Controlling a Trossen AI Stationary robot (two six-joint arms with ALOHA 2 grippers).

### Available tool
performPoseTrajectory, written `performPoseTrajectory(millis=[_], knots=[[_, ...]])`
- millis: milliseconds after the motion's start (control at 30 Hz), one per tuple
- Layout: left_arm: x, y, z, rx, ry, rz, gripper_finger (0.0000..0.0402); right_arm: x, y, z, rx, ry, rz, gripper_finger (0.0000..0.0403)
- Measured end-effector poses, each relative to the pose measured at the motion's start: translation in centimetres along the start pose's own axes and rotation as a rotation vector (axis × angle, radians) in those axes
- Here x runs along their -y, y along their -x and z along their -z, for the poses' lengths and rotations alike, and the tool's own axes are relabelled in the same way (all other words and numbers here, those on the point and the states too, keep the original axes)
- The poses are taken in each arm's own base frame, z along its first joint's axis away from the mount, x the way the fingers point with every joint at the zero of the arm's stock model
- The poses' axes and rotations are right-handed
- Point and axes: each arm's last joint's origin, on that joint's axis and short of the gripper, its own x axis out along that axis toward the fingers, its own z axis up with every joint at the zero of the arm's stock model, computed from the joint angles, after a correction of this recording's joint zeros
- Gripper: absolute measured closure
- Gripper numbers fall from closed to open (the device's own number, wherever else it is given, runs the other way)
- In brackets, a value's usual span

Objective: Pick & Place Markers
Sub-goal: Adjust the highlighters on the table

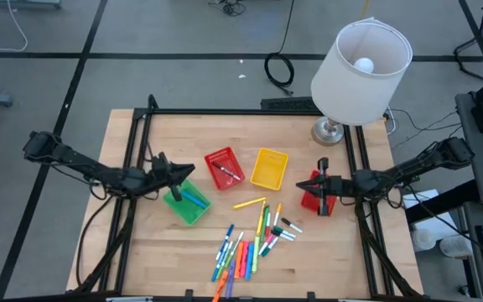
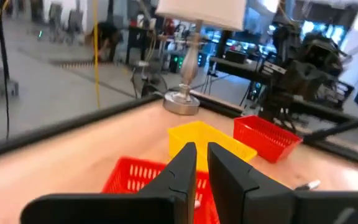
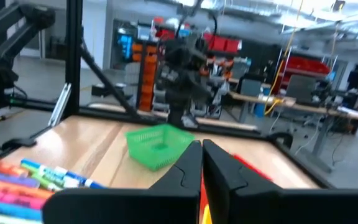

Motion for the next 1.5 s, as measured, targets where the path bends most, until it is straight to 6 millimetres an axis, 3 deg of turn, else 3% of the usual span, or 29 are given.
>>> performPoseTrajectory(millis=[167,267,433,667,933,1067,1233,1500], knots=[[3.3,-0.9,-1.0,-0.126,-0.057,0.096,0.0372,0.1,0.0,-0.4,0.038,0.011,0.007,0.0403],[6.9,-1.7,-1.9,-0.237,-0.152,0.148,0.0395,0.1,0.0,-0.4,0.041,0.010,0.008,0.0403],[13.6,-3.0,-1.8,-0.437,-0.213,0.261,0.0389,0.1,0.0,-0.4,0.038,0.010,0.007,0.0403],[23.1,-3.8,1.8,-0.647,-0.184,0.518,0.0392,0.1,0.0,-0.4,0.038,-0.009,0.006,0.0403],[30.9,-3.1,6.4,-0.809,-0.090,0.633,0.0396,0.0,0.0,-0.4,0.037,-0.075,0.001,0.0403],[33.0,-2.9,7.2,-0.956,-0.042,0.629,0.0390,0.0,0.0,-0.4,0.038,-0.119,0.000,0.0403],[33.2,-2.7,7.7,-1.139,0.048,0.377,0.0377,0.0,0.0,-0.4,0.039,-0.129,-0.002,0.0403],[33.1,-1.9,8.1,-1.202,0.139,0.263,0.0376,0.0,0.0,-0.4,0.039,-0.127,-0.002,0.0403]])
